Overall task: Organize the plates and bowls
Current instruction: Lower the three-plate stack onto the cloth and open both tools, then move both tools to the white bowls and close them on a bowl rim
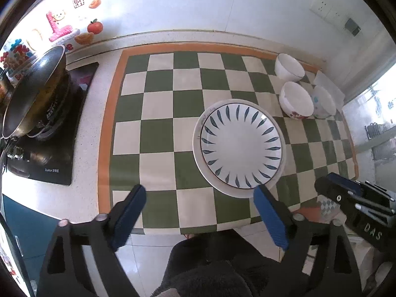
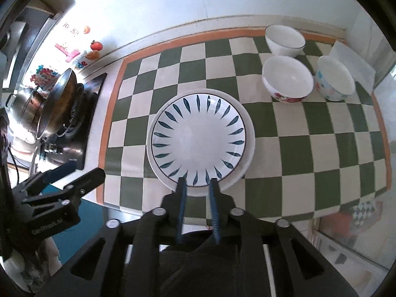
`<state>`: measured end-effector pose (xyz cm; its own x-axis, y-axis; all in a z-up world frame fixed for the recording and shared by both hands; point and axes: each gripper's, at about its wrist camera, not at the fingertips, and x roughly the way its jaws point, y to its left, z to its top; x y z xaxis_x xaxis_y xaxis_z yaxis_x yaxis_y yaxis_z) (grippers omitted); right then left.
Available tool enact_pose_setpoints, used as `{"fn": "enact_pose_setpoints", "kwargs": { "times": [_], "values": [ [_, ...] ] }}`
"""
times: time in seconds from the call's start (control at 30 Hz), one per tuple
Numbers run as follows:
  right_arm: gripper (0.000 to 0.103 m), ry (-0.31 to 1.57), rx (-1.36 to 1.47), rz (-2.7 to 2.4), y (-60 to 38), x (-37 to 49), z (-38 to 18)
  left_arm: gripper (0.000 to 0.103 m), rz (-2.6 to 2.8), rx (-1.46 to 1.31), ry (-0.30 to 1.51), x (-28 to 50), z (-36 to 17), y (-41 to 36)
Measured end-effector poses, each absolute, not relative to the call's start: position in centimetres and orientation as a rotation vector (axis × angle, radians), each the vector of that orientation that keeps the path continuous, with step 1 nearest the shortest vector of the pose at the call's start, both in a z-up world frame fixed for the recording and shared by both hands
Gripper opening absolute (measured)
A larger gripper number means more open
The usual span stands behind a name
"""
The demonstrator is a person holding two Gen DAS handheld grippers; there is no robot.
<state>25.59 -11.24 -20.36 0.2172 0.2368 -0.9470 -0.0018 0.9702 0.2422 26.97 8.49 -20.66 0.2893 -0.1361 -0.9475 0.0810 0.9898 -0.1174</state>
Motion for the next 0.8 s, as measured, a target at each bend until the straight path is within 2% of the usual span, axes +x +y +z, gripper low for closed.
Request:
{"fn": "enact_pose_setpoints", "kwargs": {
  "times": [0.17,0.27,0.47,0.8],
  "values": [
    [0.067,1.303,0.194,0.160,-10.8,23.8,-18.4,0.094,-0.162,-0.053,1.242,26.2,-19.5,8.4],
    [0.077,1.276,0.172,0.120,-10.6,23.1,-17.3,0.094,-0.170,-0.049,1.234,25.9,-19.1,8.2],
    [0.085,1.253,0.182,0.118,-10.8,22.9,-16.0,0.094,-0.165,-0.045,1.219,26.0,-18.4,7.7],
    [0.085,1.227,0.301,0.146,-15.4,25.2,-16.3,0.094,-0.140,-0.023,1.176,29.9,-18.0,3.3]
  ]
}}
